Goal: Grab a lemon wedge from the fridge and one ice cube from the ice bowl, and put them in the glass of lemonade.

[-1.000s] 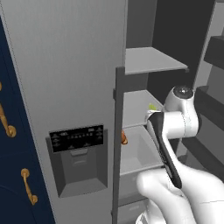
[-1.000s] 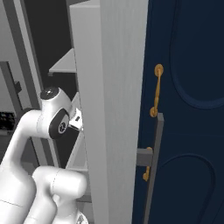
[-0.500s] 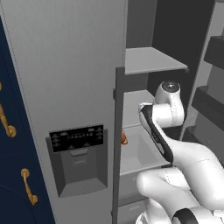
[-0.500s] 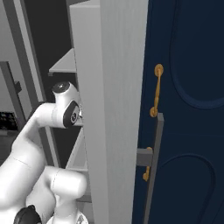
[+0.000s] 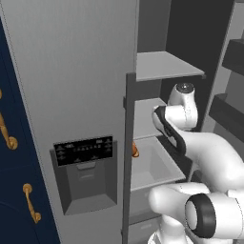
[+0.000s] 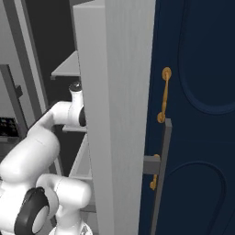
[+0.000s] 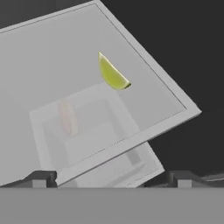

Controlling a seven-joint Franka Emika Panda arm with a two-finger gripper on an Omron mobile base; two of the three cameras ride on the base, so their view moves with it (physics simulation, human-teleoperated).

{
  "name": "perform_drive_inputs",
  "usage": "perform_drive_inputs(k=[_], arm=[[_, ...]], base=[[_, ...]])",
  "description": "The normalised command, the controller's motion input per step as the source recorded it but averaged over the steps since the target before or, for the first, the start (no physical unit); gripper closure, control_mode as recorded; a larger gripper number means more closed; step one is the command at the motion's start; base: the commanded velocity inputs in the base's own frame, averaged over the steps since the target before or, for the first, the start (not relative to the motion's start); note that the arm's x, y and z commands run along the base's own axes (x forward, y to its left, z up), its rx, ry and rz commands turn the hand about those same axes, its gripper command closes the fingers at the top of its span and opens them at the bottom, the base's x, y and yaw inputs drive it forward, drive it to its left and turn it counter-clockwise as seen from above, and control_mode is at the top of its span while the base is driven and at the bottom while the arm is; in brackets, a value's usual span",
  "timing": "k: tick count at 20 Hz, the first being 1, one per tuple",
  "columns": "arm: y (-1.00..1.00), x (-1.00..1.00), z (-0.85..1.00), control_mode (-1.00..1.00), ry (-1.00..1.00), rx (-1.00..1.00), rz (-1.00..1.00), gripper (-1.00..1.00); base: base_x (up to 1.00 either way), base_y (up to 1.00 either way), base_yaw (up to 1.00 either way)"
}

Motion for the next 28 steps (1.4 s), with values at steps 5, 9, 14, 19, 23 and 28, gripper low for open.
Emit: perform_drive_inputs(k=[5, 9, 14, 19, 23, 28], arm=[[-0.19, 0.2, -0.51, -1.0, -0.14, -0.01, 0.0, -1.0], [-0.08, 0.41, -0.18, -1.0, -0.02, 0.0, 0.0, -1.0], [-0.02, 0.48, 0.0, -1.0, 0.0, 0.0, 0.03, -1.0], [-0.07, 0.36, 0.0, -1.0, 0.01, -0.04, 0.1, -1.0], [-0.21, 0.34, 0.0, -1.0, 0.0, -0.01, 0.1, -1.0], [-0.11, 0.29, 0.0, -1.0, 0.0, -0.09, 0.0, -1.0]], base=[[0.0, 0.0, 0.0], [0.0, 0.0, 0.0], [0.0, 0.0, 0.0], [0.0, 0.0, 0.0], [0.0, 0.0, 0.0], [0.0, 0.0, 0.0]])
